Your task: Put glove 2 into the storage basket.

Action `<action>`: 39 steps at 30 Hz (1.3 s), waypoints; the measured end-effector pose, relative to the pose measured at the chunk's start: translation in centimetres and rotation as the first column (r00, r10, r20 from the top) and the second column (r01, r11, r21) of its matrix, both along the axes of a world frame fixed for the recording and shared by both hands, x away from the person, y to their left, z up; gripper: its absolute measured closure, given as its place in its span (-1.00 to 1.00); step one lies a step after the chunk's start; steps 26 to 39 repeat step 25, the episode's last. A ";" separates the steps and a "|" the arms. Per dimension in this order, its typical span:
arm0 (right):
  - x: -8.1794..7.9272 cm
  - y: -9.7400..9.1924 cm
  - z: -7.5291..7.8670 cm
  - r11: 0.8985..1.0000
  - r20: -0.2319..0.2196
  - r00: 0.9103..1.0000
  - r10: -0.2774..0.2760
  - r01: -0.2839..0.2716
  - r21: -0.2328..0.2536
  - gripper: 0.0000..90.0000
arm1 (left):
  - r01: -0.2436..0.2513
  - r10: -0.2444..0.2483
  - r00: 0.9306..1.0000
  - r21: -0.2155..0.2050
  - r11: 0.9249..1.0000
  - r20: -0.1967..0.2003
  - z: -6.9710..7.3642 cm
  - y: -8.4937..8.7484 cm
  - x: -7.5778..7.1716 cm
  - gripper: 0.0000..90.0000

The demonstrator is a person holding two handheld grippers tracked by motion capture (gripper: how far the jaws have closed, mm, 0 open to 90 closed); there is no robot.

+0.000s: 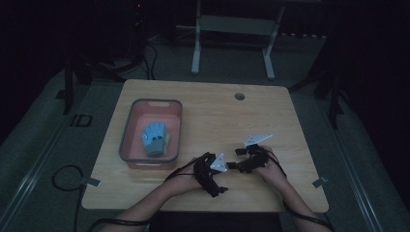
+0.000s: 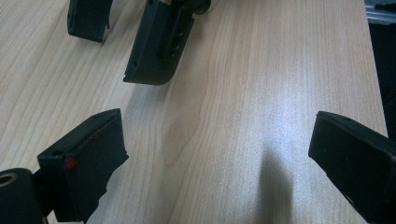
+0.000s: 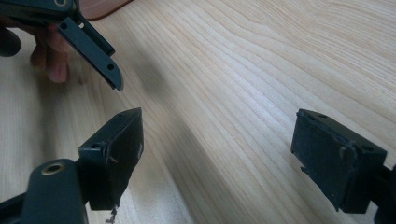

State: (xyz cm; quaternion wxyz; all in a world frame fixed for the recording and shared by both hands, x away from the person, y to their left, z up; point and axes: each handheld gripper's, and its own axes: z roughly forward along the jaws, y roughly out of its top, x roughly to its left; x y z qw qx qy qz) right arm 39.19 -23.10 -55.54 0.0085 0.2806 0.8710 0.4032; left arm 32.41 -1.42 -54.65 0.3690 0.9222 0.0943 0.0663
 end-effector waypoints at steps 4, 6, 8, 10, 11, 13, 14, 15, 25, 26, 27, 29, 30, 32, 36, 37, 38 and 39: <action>-0.1 -0.1 -0.2 1.000 0.001 1.000 -0.001 0.001 0.001 -0.62 | -0.002 0.002 1.000 0.003 1.000 -0.006 -0.3 0.0 0.1 -0.91; -0.2 -0.2 -0.3 1.000 0.001 1.000 -0.002 0.002 -0.004 -0.63 | 0.001 -0.001 1.000 0.007 1.000 -0.009 -0.4 0.0 0.1 -0.91; -0.3 -0.4 -0.3 1.000 0.004 1.000 -0.006 0.006 -0.005 -0.63 | -0.001 0.001 1.000 0.011 1.000 -0.011 -0.6 -0.1 0.1 -0.91; -0.3 -0.5 -0.3 1.000 0.008 1.000 -0.009 0.009 -0.007 -0.63 | 0.000 0.000 1.000 0.013 1.000 -0.014 -0.8 -0.1 0.1 -0.91; -0.3 -0.5 -0.3 1.000 0.009 1.000 -0.010 0.010 -0.006 -0.63 | 0.002 -0.001 1.000 0.014 1.000 -0.016 -0.8 -0.1 0.1 -0.91; -0.3 -0.6 -0.4 1.000 0.015 1.000 -0.018 0.018 -0.005 -0.63 | 0.006 -0.005 1.000 0.012 1.000 -0.022 -1.0 -0.1 0.0 -0.91; -0.3 -0.6 -0.4 1.000 0.015 1.000 -0.018 0.018 -0.005 -0.63 | 0.006 -0.005 1.000 0.012 1.000 -0.022 -1.0 -0.1 0.0 -0.91; -0.3 -0.7 -0.4 1.000 0.018 1.000 -0.026 0.026 -0.003 -0.63 | 0.007 -0.007 1.000 0.011 1.000 -0.024 -1.0 -0.1 0.0 -0.91; -0.3 -0.7 -0.5 1.000 0.030 0.999 -0.023 0.024 -0.010 -0.64 | 0.006 -0.006 1.000 0.007 1.000 -0.031 -1.1 0.1 0.1 -0.91; -0.3 -0.7 -0.5 1.000 0.030 0.999 -0.023 0.024 -0.010 -0.64 | 0.006 -0.006 1.000 0.007 1.000 -0.031 -1.1 0.1 0.1 -0.91; -0.3 -0.7 -0.5 1.000 0.030 0.999 -0.023 0.024 -0.010 -0.64 | 0.006 -0.006 1.000 0.007 1.000 -0.031 -1.1 0.1 0.1 -0.91; -0.3 -0.7 -0.5 1.000 0.030 0.999 -0.023 0.024 -0.010 -0.64 | 0.006 -0.006 1.000 0.007 1.000 -0.031 -1.1 0.1 0.1 -0.91; -0.3 -0.7 -0.5 1.000 0.030 0.999 -0.023 0.024 -0.010 -0.64 | 0.006 -0.006 1.000 0.007 1.000 -0.031 -1.1 0.1 0.1 -0.91; -0.3 -0.7 -0.5 1.000 0.030 0.999 -0.023 0.024 -0.010 -0.64 | 0.006 -0.006 1.000 0.007 1.000 -0.031 -1.1 0.1 0.1 -0.91; -0.3 -0.7 -0.5 1.000 0.030 0.999 -0.023 0.024 -0.010 -0.64 | 0.006 -0.006 1.000 0.007 1.000 -0.031 -1.1 0.1 0.1 -0.91; -0.3 -0.7 -0.5 1.000 0.030 0.999 -0.023 0.024 -0.010 -0.64 | 0.006 -0.006 1.000 0.007 1.000 -0.031 -1.1 0.1 0.1 -0.91; -0.3 -0.7 -0.5 1.000 0.030 0.999 -0.023 0.024 -0.010 -0.64 | 0.006 -0.006 1.000 0.007 1.000 -0.031 -1.1 0.1 0.1 -0.91; -0.3 -0.7 -0.5 1.000 0.030 0.999 -0.023 0.024 -0.010 -0.64 | 0.006 -0.006 1.000 0.007 1.000 -0.031 -1.1 0.1 0.1 -0.91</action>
